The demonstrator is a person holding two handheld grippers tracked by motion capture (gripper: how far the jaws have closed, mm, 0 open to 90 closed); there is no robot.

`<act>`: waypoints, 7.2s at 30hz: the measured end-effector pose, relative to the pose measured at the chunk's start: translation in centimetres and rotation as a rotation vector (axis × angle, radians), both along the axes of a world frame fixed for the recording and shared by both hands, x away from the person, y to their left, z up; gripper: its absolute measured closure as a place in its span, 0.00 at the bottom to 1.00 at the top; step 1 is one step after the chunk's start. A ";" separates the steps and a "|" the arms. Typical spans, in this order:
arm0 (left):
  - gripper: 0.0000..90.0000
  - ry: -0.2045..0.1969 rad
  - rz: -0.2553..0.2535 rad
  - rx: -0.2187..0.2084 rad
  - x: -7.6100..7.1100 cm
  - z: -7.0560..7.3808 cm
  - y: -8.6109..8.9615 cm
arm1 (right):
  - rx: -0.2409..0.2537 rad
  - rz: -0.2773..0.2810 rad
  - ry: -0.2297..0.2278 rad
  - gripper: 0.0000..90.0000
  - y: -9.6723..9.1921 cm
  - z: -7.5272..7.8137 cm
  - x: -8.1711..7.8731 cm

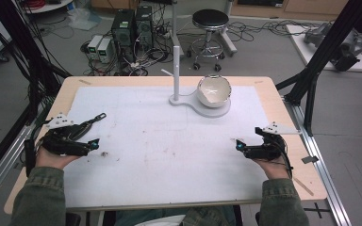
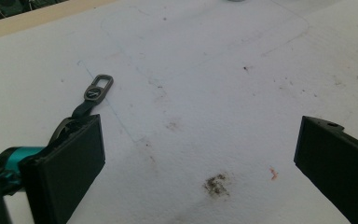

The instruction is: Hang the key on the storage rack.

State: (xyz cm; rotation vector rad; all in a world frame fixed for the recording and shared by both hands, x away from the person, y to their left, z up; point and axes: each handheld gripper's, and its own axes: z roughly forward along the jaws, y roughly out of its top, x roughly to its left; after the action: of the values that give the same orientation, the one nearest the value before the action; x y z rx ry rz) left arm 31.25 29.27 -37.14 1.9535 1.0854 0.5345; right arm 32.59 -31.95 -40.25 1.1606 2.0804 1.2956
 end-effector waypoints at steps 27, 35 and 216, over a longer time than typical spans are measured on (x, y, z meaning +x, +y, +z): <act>0.02 0.140 -0.100 0.150 6.2 2.7 1.1 | -0.057 0.004 0.012 0.01 0.5 -0.4 0.2; 0.03 0.247 -0.107 0.165 8.9 2.6 1.6 | -0.061 -0.009 0.026 0.01 0.4 -0.5 0.2; 0.92 0.237 -0.335 0.374 13.8 17.3 -14.7 | -0.032 0.044 0.082 0.01 0.0 -1.2 1.1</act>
State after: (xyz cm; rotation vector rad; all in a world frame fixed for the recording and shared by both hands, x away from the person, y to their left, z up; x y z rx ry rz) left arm 45.04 14.54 -19.83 2.5175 0.8091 0.3444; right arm 33.69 -31.93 -41.42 1.1784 2.1887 1.2499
